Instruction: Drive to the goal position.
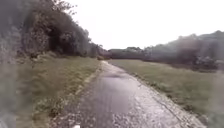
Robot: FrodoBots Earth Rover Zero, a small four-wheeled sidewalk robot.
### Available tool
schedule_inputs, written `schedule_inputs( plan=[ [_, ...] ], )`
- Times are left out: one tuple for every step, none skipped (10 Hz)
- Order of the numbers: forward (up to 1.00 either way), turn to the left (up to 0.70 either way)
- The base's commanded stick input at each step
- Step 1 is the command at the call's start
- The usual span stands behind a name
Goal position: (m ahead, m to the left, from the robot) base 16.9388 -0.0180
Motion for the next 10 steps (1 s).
schedule_inputs(
  plan=[
    [0.85, 0.00],
    [0.85, -0.17],
    [0.85, -0.25],
    [0.85, -0.28],
    [0.85, -0.27],
    [0.85, -0.18],
    [0.85, -0.02],
    [0.85, 0.00],
    [0.85, 0.00],
    [0.85, 0.00]
  ],
)
